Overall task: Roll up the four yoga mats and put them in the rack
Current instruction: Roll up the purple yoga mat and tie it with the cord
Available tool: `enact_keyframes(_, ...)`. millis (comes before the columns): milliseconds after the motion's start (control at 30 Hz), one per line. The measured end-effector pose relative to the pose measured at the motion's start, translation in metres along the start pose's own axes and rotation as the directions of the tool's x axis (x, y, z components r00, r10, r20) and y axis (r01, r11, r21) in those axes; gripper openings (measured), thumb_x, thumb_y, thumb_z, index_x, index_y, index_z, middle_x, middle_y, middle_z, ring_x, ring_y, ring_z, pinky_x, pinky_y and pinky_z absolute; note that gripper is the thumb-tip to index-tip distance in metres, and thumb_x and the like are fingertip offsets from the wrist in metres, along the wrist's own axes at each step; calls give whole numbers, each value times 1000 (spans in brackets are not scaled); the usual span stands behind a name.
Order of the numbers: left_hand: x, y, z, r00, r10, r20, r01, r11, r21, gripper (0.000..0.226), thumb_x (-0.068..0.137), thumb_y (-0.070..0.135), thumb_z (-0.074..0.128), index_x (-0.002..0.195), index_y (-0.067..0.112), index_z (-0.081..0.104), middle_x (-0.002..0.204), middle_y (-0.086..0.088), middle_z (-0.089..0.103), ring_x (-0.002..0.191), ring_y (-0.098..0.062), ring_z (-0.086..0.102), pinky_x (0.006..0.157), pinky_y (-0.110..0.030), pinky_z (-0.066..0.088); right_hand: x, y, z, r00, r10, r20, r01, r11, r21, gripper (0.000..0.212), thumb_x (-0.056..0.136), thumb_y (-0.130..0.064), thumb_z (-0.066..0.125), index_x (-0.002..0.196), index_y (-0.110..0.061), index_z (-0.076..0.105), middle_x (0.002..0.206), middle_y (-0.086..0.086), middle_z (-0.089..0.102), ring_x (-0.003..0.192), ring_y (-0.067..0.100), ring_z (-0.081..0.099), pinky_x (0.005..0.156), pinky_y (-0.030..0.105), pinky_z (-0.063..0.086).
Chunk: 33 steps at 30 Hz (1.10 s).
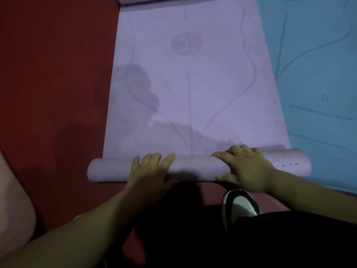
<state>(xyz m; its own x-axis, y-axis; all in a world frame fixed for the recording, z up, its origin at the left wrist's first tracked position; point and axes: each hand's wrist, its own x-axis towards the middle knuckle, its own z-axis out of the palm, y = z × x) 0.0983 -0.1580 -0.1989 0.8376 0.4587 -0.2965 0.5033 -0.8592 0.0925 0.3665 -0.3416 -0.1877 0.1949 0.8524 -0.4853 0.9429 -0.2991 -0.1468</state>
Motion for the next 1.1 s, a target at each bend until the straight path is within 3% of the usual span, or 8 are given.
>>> enact_keyframes(100, -7, 2, 9, 999, -18, -44, 18, 1000, -3, 72, 83, 72, 48, 140, 27, 54, 124, -9, 62, 109, -34, 59, 96, -59, 41, 3, -1, -4, 1000, -10, 26, 10, 1000, 0, 77, 79, -89, 24, 147, -53, 28, 128, -7, 48, 119, 24, 46, 98, 45, 42)
enact_keyframes(300, 15, -3, 1, 997, -52, 59, 53, 998, -16, 65, 83, 70, 40, 135, 33, 52, 114, -1, 66, 101, -31, 63, 94, -54, 44, -16, -16, 17, 949, 54, -312, -80, 994, -73, 72, 88, -73, 43, 142, -28, 55, 121, 14, 58, 103, 37, 55, 94, 53, 40)
enact_keyframes(433, 22, -8, -8, 992, -54, 116, 55, 998, -4, 74, 85, 73, 30, 145, 33, 46, 126, -4, 61, 112, -33, 59, 101, -57, 39, -7, -9, 11, 974, 60, -218, -77, 994, -71, 76, 87, -82, 35, 142, -33, 52, 118, 8, 61, 103, 34, 57, 93, 49, 42)
enact_keyframes(600, 4, -2, -3, 998, -64, 9, 64, 998, -5, 83, 79, 72, 45, 144, 21, 53, 129, -15, 61, 117, -39, 58, 100, -68, 38, 8, 1, -15, 998, 64, 25, -62, 996, -70, 85, 79, -91, 14, 151, -48, 27, 129, -4, 50, 121, 25, 50, 100, 43, 37)
enact_keyframes(667, 4, -1, -1, 998, -59, -10, 59, 998, 0, 79, 80, 69, 47, 141, 20, 55, 128, -15, 62, 115, -39, 58, 100, -67, 38, 9, 2, -14, 998, 53, 14, -52, 995, -84, 85, 79, -91, 13, 152, -48, 24, 129, -5, 49, 121, 24, 48, 100, 42, 36)
enact_keyframes(800, 16, -2, -1, 996, -79, 34, 78, 997, 13, 73, 86, 68, 43, 137, 19, 58, 123, -14, 63, 106, -38, 59, 98, -65, 39, 0, -7, 0, 979, 67, -192, -87, 991, -97, 76, 89, -80, 28, 144, -33, 49, 120, 8, 58, 105, 35, 55, 93, 50, 42)
enact_keyframes(900, 18, -9, 3, 995, -67, 74, 66, 998, 22, 74, 86, 70, 37, 140, 22, 52, 124, -12, 62, 108, -37, 59, 98, -65, 39, -7, -17, 13, 944, 124, -305, -163, 981, -107, 71, 91, -70, 42, 142, -24, 54, 123, 19, 58, 106, 40, 53, 99, 60, 37)
enact_keyframes(1100, 31, -11, -12, 978, -125, 165, 128, 992, -9, 81, 87, 78, 21, 157, 37, 17, 152, -1, 35, 140, -27, 32, 119, -59, 11, 5, -10, -5, 974, 149, -169, -160, 986, -49, 72, 89, -77, 27, 138, -32, 54, 115, 8, 61, 104, 35, 57, 96, 54, 40)
